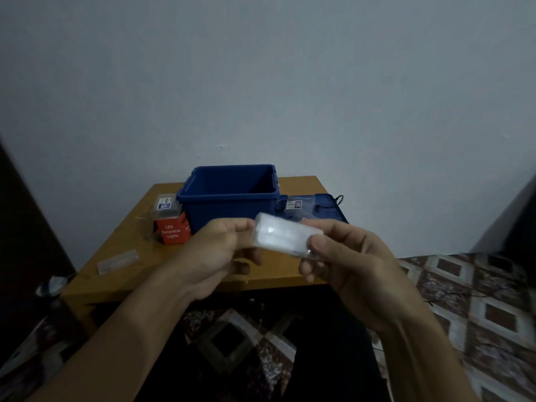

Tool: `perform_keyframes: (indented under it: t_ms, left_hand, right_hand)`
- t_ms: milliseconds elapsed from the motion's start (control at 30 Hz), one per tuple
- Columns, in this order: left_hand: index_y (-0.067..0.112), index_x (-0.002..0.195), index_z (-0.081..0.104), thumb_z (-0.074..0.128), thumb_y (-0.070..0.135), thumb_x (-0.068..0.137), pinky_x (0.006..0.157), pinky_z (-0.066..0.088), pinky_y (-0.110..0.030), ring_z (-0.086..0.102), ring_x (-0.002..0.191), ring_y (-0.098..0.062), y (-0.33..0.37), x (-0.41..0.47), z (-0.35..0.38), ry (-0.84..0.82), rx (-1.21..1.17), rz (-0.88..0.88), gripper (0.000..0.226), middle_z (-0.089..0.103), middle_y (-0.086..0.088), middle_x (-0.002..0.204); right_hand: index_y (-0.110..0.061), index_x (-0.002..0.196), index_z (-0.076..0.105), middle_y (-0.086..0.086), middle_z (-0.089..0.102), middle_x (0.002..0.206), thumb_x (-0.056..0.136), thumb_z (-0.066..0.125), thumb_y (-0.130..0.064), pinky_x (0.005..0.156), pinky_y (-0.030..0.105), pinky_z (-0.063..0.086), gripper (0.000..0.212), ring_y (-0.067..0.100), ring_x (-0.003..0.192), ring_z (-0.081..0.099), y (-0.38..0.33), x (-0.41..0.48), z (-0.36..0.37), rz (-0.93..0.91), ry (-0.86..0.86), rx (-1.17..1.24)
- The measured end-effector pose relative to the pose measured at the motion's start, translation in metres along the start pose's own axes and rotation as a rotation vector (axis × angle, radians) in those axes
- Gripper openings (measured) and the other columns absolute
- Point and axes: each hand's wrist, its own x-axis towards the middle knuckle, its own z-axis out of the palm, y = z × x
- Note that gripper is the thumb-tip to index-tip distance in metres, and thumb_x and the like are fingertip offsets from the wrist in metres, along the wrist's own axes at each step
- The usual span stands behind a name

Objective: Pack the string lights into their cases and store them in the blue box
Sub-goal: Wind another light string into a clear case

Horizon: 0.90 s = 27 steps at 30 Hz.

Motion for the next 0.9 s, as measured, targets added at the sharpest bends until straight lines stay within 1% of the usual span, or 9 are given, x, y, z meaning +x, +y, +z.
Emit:
perform_keyframes:
  t_ms: [67, 167, 233, 300, 433, 533, 633, 800, 900]
  left_hand:
    - [0.017, 0.068, 0.07, 0.072, 0.028, 0.081, 0.055, 0.039, -0.026, 0.053, 0.059, -0.012, 0.01, 0.001, -0.002, -0.068, 0.011, -0.021, 0.017, 0.058, -0.003, 0.067]
    - [0.016, 0.063, 0.066, 0.077, 0.038, 0.071, 0.05, 0.031, -0.025, 0.041, 0.049, -0.012, 0.025, -0.002, -0.003, -0.144, 0.177, 0.0, 0.026, 0.047, -0.001, 0.055]
    - [0.01, 0.068, 0.069, 0.075, 0.034, 0.08, 0.045, 0.028, -0.021, 0.033, 0.043, -0.01, 0.033, -0.005, -0.001, -0.142, 0.297, 0.031, 0.028, 0.041, 0.0, 0.05]
    - [0.004, 0.073, 0.072, 0.072, 0.031, 0.087, 0.042, 0.029, -0.015, 0.033, 0.04, -0.006, 0.037, -0.008, 0.003, -0.092, 0.418, 0.078, 0.031, 0.04, 0.003, 0.047]
    - [0.009, 0.073, 0.075, 0.065, 0.024, 0.09, 0.051, 0.028, -0.027, 0.036, 0.038, -0.001, 0.034, -0.014, 0.015, 0.017, 0.465, 0.163, 0.025, 0.043, 0.01, 0.045]
    - [0.015, 0.067, 0.073, 0.065, 0.021, 0.087, 0.052, 0.028, -0.028, 0.038, 0.04, -0.001, 0.025, -0.023, 0.025, 0.068, 0.297, 0.194, 0.022, 0.045, 0.01, 0.048]
    - [0.009, 0.08, 0.076, 0.063, 0.018, 0.091, 0.043, 0.027, -0.02, 0.033, 0.041, -0.007, 0.013, -0.031, 0.037, 0.078, 0.086, 0.212, 0.019, 0.044, 0.0, 0.054]
    - [0.004, 0.086, 0.073, 0.062, 0.02, 0.092, 0.041, 0.028, -0.019, 0.032, 0.041, -0.006, 0.0, -0.031, 0.048, 0.095, -0.041, 0.183, 0.02, 0.043, -0.001, 0.055]
    - [0.004, 0.086, 0.067, 0.062, 0.021, 0.094, 0.041, 0.028, -0.02, 0.032, 0.041, -0.007, -0.001, -0.03, 0.05, 0.097, -0.092, 0.159, 0.02, 0.042, -0.001, 0.055]
  right_hand:
    - [-0.005, 0.104, 0.073, 0.014, 0.068, 0.091, 0.083, 0.07, -0.014, 0.064, 0.029, 0.056, 0.023, 0.022, 0.07, 0.064, -0.002, -0.003, -0.003, 0.029, -0.089, -0.117]
    - [-0.006, 0.107, 0.071, 0.01, 0.07, 0.09, 0.091, 0.069, -0.017, 0.07, 0.031, 0.056, 0.02, 0.023, 0.076, 0.066, -0.005, -0.007, -0.005, 0.054, -0.161, -0.39]
    - [-0.007, 0.106, 0.07, 0.008, 0.072, 0.085, 0.093, 0.068, -0.016, 0.07, 0.031, 0.057, 0.015, 0.021, 0.075, 0.069, -0.006, -0.008, -0.002, 0.069, -0.117, -0.574]
    - [-0.012, 0.104, 0.069, 0.008, 0.073, 0.086, 0.094, 0.068, -0.015, 0.071, 0.032, 0.06, 0.011, 0.018, 0.074, 0.071, -0.004, -0.007, 0.002, 0.074, -0.048, -0.707]
    - [-0.025, 0.105, 0.066, -0.002, 0.074, 0.087, 0.093, 0.068, -0.025, 0.076, 0.038, 0.061, 0.012, 0.012, 0.077, 0.071, 0.002, -0.005, 0.004, 0.007, 0.08, -0.866]
    - [-0.026, 0.105, 0.065, -0.003, 0.074, 0.084, 0.094, 0.069, -0.022, 0.076, 0.038, 0.061, 0.012, 0.011, 0.077, 0.072, 0.005, -0.003, 0.005, -0.104, 0.206, -0.815]
    - [-0.021, 0.107, 0.067, 0.002, 0.074, 0.084, 0.093, 0.07, -0.017, 0.074, 0.039, 0.061, 0.015, 0.016, 0.077, 0.072, 0.006, 0.0, 0.008, -0.204, 0.304, -0.679]
    - [-0.014, 0.106, 0.07, 0.009, 0.072, 0.089, 0.091, 0.07, -0.009, 0.071, 0.026, 0.059, 0.015, 0.018, 0.078, 0.073, 0.002, -0.002, 0.013, -0.257, 0.346, -0.473]
    - [-0.009, 0.106, 0.07, 0.008, 0.073, 0.09, 0.09, 0.07, -0.01, 0.071, 0.028, 0.06, 0.016, 0.024, 0.078, 0.073, 0.002, -0.002, 0.015, -0.241, 0.347, -0.384]
